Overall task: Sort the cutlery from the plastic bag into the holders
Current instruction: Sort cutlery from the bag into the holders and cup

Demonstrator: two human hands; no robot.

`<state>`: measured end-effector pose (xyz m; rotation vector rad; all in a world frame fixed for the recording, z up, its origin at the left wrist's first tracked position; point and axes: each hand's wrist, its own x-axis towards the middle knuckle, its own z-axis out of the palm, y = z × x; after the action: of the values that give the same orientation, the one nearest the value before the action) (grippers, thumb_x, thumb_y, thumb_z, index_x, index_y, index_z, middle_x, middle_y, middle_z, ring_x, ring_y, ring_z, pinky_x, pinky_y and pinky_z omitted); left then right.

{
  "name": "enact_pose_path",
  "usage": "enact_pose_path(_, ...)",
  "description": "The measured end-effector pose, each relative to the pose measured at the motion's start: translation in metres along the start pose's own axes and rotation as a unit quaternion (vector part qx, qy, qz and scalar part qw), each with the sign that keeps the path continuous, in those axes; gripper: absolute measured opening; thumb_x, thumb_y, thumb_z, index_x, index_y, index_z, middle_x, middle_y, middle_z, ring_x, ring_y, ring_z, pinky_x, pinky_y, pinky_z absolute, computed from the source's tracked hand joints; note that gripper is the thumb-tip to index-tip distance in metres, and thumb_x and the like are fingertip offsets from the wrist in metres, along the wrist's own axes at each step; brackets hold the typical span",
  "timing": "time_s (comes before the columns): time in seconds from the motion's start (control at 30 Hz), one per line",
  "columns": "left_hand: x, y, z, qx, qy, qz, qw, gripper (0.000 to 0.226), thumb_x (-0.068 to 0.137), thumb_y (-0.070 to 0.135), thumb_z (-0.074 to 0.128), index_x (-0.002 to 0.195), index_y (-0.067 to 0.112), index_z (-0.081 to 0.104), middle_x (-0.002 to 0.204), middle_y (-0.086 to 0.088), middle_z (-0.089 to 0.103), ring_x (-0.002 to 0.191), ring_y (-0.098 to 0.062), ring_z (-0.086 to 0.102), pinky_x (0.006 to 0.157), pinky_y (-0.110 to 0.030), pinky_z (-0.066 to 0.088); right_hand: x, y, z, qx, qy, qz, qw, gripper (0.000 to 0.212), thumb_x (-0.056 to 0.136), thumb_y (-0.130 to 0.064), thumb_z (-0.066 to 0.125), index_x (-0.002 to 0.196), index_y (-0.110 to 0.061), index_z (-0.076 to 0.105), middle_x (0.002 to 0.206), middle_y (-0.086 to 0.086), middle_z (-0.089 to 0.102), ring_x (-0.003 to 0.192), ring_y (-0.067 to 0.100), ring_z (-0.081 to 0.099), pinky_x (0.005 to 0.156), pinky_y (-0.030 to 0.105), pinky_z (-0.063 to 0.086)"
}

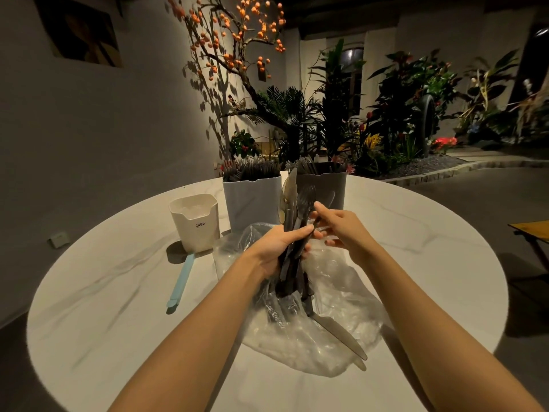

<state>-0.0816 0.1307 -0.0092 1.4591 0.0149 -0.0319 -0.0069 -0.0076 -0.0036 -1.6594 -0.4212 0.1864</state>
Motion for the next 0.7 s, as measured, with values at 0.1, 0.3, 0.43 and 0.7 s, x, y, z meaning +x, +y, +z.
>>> enact_pose_path(0.1, -0.001, 0.001, 0.001, 0.036, 0.009, 0.011, 0.999, 0.029, 0.096, 0.031, 0.056, 0.085, 0.01, 0.073, 0.065, -0.001, 0.06, 0.058, -0.01, 0.051, 0.056, -0.018, 0.045, 0.002, 0.002, 0.002, 0.035, -0.018, -0.005, 0.999, 0.028, 0.091, -0.04, 0.061, 0.089, -0.013, 0.069, 0.081, 0.002, 0.065, 0.074, 0.012, 0.058, 0.065, 0.022, 0.048)
enact_pose_path(0.3, 0.006, -0.002, 0.006, 0.038, 0.077, 0.038, 0.996, 0.057, 0.098, 0.051, 0.041, 0.079, 0.003, 0.066, 0.07, -0.015, 0.055, 0.043, -0.011, 0.047, 0.045, -0.019, 0.04, 0.001, 0.003, 0.011, 0.048, -0.036, -0.052, 0.997, 0.023, 0.092, -0.031, 0.062, 0.082, -0.01, 0.064, 0.075, 0.008, 0.061, 0.068, 0.018, 0.056, 0.07, 0.03, 0.049)
enact_pose_path(0.43, 0.006, -0.003, 0.007, 0.037, 0.082, 0.051, 0.995, 0.054, 0.102, 0.043, 0.038, 0.078, 0.001, 0.062, 0.056, -0.004, 0.055, 0.041, -0.01, 0.048, 0.043, -0.019, 0.041, 0.001, 0.004, 0.013, 0.037, -0.017, -0.067, 0.997, 0.026, 0.093, -0.028, 0.061, 0.076, -0.008, 0.061, 0.071, 0.01, 0.058, 0.067, 0.019, 0.055, 0.069, 0.032, 0.048)
enact_pose_path(0.7, 0.009, -0.002, 0.015, 0.008, 0.083, 0.045, 0.996, 0.055, 0.104, 0.04, 0.033, 0.077, 0.002, 0.061, 0.061, -0.01, 0.058, 0.041, -0.014, 0.052, 0.04, -0.019, 0.044, 0.001, 0.007, 0.02, 0.083, -0.045, 0.009, 0.995, 0.036, 0.089, -0.039, 0.064, 0.071, -0.01, 0.052, 0.057, 0.004, 0.047, 0.053, 0.012, 0.045, 0.058, 0.025, 0.038)
